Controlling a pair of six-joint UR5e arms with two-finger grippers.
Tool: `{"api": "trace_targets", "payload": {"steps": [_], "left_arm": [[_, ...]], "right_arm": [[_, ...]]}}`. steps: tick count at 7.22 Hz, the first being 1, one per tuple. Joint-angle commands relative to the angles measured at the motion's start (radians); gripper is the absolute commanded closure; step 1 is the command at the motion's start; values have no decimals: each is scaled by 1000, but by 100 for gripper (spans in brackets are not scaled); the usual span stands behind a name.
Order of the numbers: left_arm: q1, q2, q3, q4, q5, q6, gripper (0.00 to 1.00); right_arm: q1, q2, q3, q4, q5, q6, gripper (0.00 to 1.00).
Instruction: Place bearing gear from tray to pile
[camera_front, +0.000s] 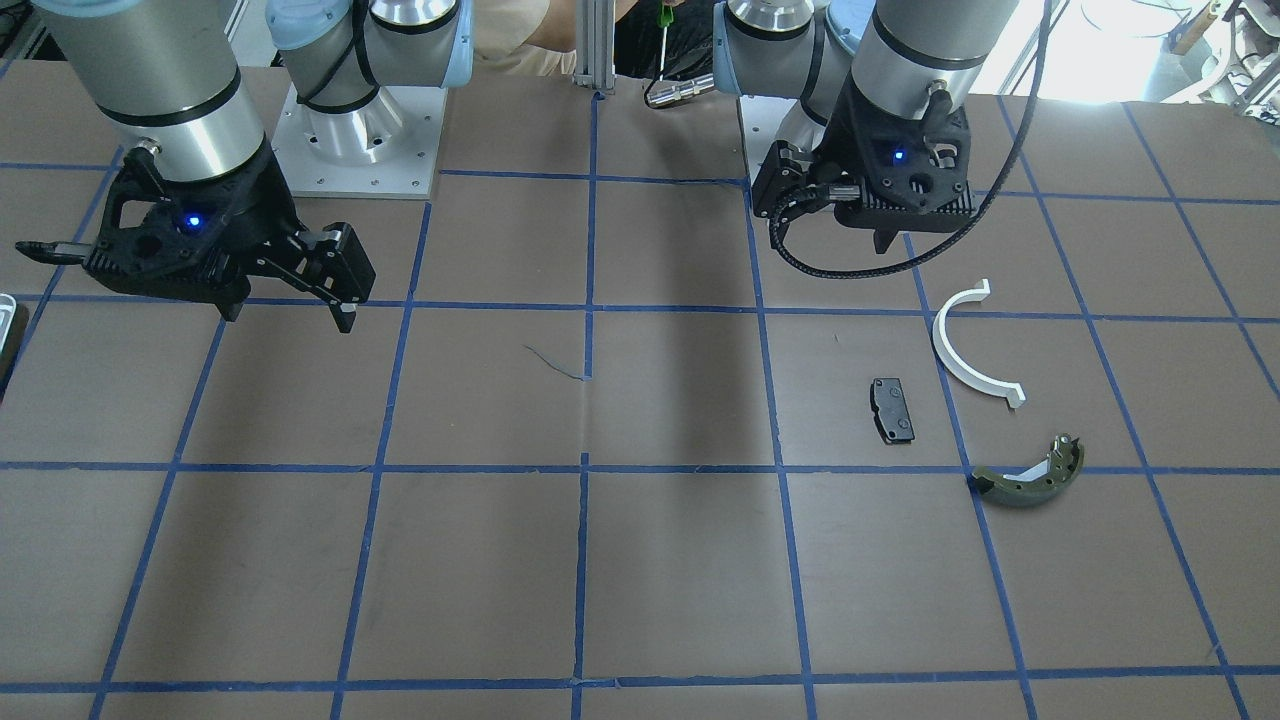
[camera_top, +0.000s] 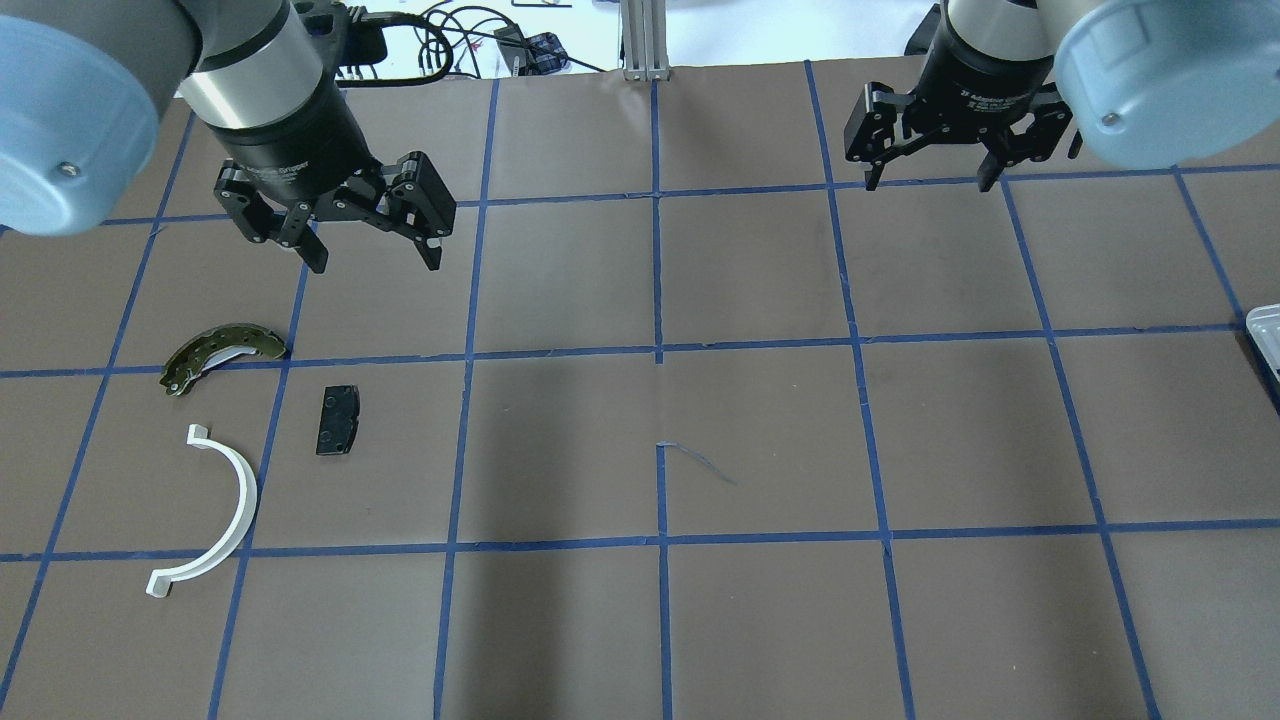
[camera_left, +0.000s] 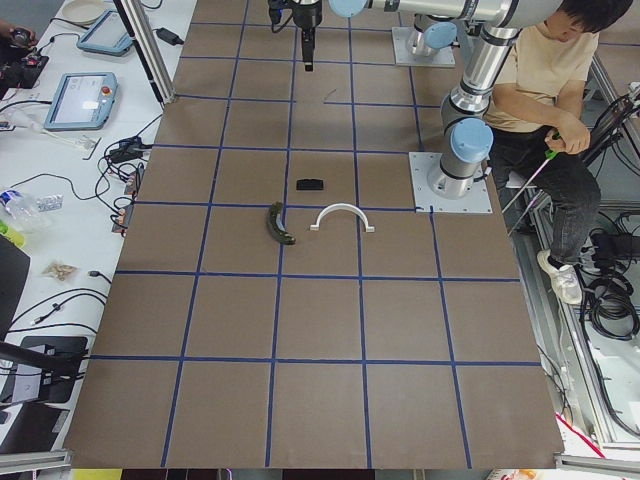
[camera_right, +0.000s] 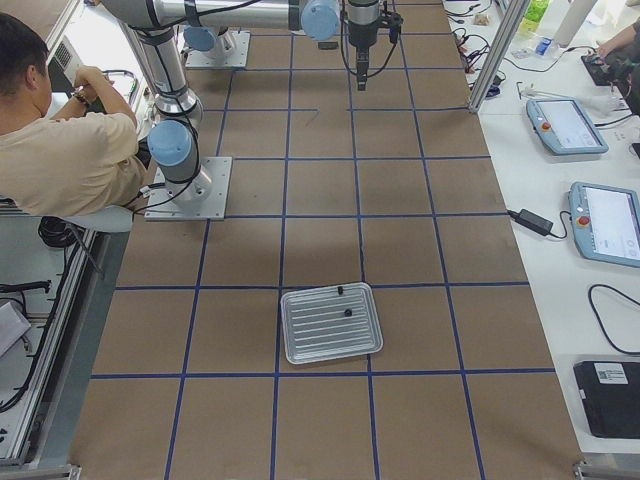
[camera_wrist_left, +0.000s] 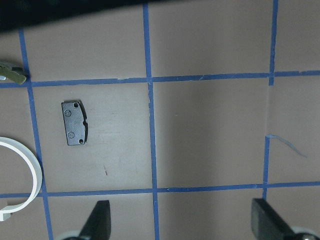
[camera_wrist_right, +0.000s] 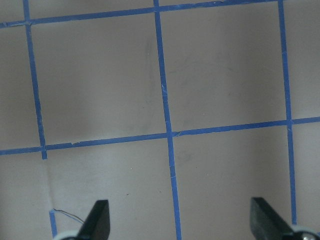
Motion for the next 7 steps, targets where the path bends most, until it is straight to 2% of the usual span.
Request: {"api": "trace_targets", "payload": {"steps": [1,7], "left_arm": [[0,3,0,1,0,-1,0],[0,5,-2,1,-3,-1,0]], "right_arm": [[-4,1,2,0,4,1,0],[-10,-2,9,0,4,-2,0]]}}
